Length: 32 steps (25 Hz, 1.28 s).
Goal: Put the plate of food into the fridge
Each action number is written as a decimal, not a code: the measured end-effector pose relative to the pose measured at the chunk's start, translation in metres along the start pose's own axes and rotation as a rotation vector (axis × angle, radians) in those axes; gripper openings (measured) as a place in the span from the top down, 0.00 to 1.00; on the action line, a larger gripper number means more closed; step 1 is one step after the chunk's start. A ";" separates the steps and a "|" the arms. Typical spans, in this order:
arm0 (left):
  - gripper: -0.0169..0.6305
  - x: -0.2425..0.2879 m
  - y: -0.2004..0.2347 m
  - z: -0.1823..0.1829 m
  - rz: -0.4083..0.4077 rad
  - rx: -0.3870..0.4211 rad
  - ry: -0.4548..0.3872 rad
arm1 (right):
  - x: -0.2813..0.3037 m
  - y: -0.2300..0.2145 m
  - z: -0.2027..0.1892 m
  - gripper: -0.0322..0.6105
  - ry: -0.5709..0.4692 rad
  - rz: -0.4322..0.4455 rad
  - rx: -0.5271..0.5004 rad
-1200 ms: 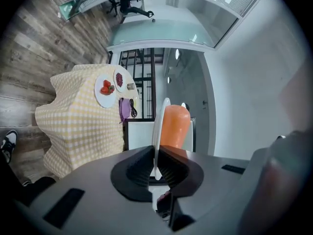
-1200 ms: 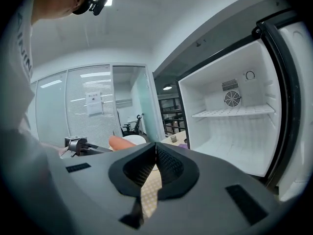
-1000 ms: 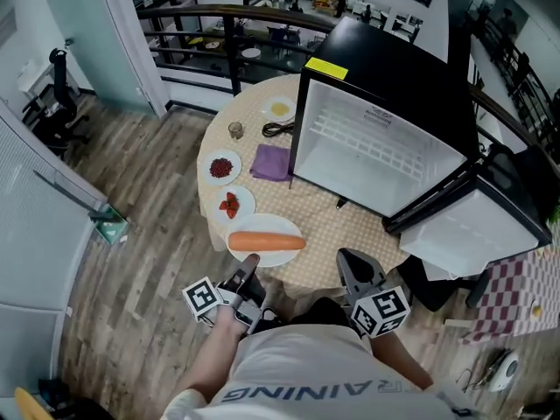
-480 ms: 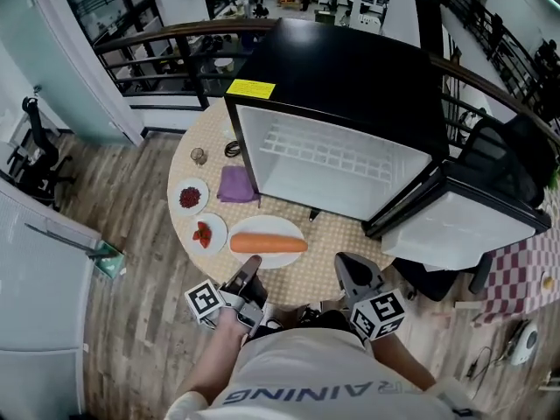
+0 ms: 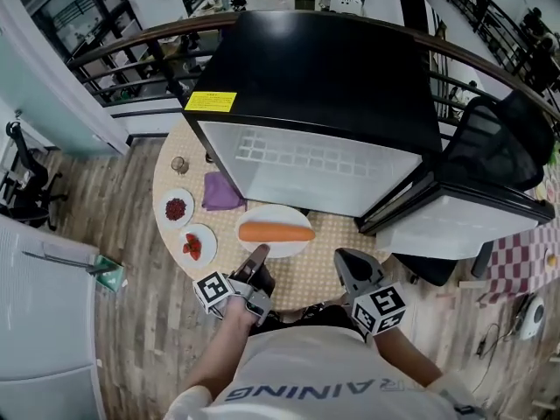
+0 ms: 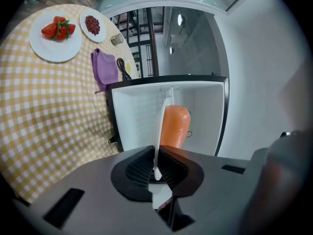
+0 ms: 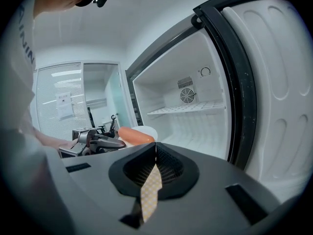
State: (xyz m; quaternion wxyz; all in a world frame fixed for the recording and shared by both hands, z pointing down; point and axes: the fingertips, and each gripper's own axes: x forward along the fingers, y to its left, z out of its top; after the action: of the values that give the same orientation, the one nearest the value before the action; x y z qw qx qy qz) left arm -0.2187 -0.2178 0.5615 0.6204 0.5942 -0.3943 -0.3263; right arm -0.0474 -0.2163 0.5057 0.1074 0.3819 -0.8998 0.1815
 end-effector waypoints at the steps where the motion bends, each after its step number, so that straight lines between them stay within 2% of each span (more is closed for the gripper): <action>1: 0.93 0.005 0.004 0.003 0.007 0.001 0.010 | 0.002 -0.001 0.001 0.92 0.000 -0.018 0.008; 7: 0.93 0.038 0.020 0.024 0.003 -0.016 0.036 | 0.010 0.006 0.003 0.92 0.003 -0.081 0.028; 15: 0.93 0.095 0.043 0.038 0.041 0.012 0.060 | 0.008 0.002 -0.003 0.92 0.023 -0.130 0.043; 21: 0.93 0.144 0.058 0.045 0.062 0.009 0.035 | 0.002 -0.011 -0.013 0.92 0.048 -0.168 0.064; 26: 0.93 0.174 0.078 0.051 0.108 -0.031 0.016 | 0.002 -0.018 -0.018 0.92 0.064 -0.175 0.070; 32: 0.93 0.198 0.092 0.059 0.160 -0.019 -0.006 | -0.002 -0.019 -0.028 0.92 0.089 -0.174 0.083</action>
State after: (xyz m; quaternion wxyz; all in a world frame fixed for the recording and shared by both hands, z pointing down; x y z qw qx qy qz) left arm -0.1820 -0.4113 0.6719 0.6489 0.5541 -0.4392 -0.2811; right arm -0.0307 -0.2164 0.5353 0.1468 0.4543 -0.8493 0.2253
